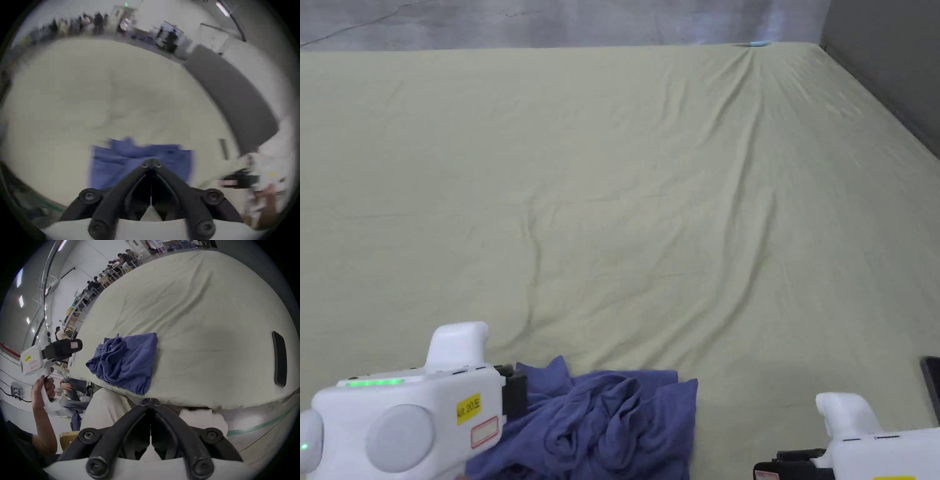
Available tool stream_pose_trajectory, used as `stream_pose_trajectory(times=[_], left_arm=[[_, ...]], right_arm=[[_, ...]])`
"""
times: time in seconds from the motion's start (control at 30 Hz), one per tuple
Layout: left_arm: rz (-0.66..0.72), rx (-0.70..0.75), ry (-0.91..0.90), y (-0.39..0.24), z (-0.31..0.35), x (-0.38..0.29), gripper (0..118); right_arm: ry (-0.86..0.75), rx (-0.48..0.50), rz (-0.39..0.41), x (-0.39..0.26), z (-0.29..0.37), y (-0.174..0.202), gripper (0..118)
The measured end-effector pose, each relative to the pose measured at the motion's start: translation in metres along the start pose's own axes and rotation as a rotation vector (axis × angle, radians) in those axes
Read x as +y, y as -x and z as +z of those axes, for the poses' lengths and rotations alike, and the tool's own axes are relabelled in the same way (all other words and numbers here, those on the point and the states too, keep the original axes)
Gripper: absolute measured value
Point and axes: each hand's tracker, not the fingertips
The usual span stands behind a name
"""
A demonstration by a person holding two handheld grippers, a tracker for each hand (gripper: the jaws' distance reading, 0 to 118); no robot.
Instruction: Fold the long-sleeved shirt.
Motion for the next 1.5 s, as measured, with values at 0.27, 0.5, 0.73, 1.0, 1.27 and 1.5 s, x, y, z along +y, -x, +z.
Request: stream_pose_trajectory(times=[0.27,0.5,0.73,1.0,1.27,1.5], left_arm=[[-0.288,-0.052,0.171,-0.097,-0.067,-0.049,0],[-0.405,-0.09,0.106,-0.177,-0.072,-0.056,0],[-0.255,-0.49,0.207,-0.181,-0.041,-0.039,0],[0.123,-0.486,0.04,-0.005,0.025,0.004,0],[0.255,-0.312,0.053,0.094,0.021,-0.004,0],[0.308,-0.339,0.134,0.097,-0.004,-0.022,0]], right_arm=[[-0.036,-0.005,-0.092,-0.006,0.004,-0.01,0],[-0.036,-0.045,-0.134,-0.008,0.008,-0.017,0],[-0.087,-0.053,-0.119,0.0,0.017,-0.006,0],[-0.103,0.292,-0.081,0.043,-0.008,0.048,0],[0.131,0.297,-0.151,0.073,-0.114,0.07,0],[0.21,0.293,-0.291,0.061,-0.148,0.021,0]])
